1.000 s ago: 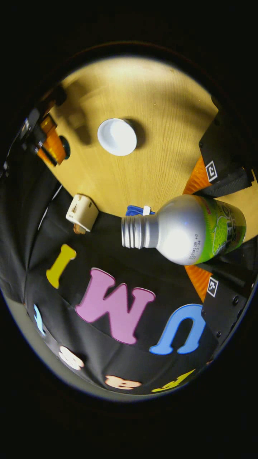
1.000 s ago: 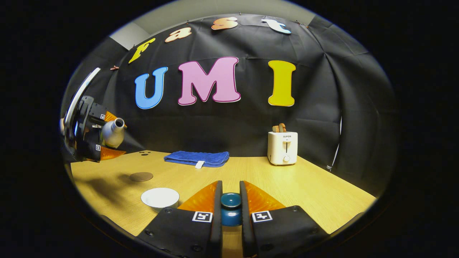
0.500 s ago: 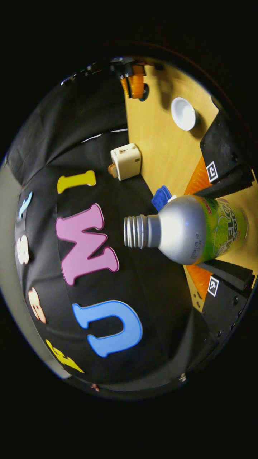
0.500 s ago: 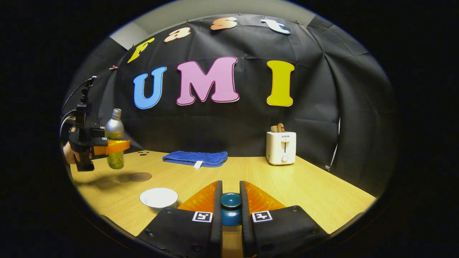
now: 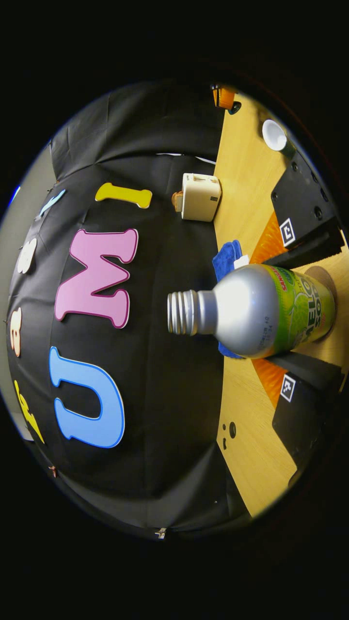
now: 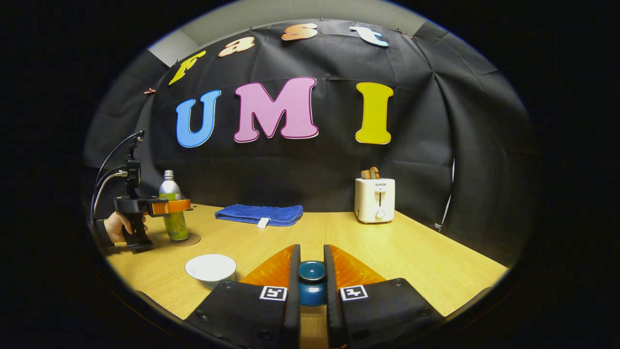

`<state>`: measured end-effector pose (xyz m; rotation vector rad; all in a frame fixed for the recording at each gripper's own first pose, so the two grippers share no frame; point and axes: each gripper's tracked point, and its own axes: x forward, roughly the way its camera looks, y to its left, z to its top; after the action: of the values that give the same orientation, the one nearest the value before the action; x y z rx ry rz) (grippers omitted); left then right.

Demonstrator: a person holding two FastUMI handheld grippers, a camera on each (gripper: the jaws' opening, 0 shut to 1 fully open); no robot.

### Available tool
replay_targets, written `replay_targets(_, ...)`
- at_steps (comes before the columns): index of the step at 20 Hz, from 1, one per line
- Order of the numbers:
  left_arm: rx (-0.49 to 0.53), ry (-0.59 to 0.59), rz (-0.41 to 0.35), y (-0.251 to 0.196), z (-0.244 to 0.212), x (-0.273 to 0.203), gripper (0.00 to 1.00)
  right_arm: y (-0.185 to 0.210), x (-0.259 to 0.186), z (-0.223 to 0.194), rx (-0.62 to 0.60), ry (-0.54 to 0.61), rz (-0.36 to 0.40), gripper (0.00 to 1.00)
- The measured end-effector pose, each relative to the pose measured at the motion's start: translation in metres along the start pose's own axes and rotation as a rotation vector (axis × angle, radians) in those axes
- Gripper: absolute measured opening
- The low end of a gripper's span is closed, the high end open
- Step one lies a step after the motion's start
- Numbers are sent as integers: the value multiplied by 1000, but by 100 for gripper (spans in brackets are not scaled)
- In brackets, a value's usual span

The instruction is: Open the teacup lid with one hand, grasp the water bottle and pour water into the teacup with the other hand; after pouring, place the water bottle on the coaster and then close the teacup lid.

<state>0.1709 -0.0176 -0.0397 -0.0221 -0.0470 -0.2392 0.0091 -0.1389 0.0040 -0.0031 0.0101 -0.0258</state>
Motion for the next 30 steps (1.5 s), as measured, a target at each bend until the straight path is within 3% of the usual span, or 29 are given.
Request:
replay_targets(10,8,12,-18,-6,-4,3,84,-2,0,0,-1,0,-8,25)
replay_targets(11,18,20,-15,-6,-4,-1,85,-2,0,0,-1,-1,-8,25)
replay_targets(12,22,27,-19,-9,-4,-3,94,-2,0,0,-1,0,-8,25)
replay_targets(19,16,134,-7,-12,-27,-42,98,-2,1,0,-1,-1,-7,25)
replay_targets(23,23,122,4,-15,-26,-73,98,-2,1,0,0,-1,-2,25)
replay_targets(27,61,16,32,-8,-9,-108,98,28,3,2,4,-9,72,25)
replay_targets(30,47,-13,49,0,-6,-121,98,81,8,11,2,-20,184,25)
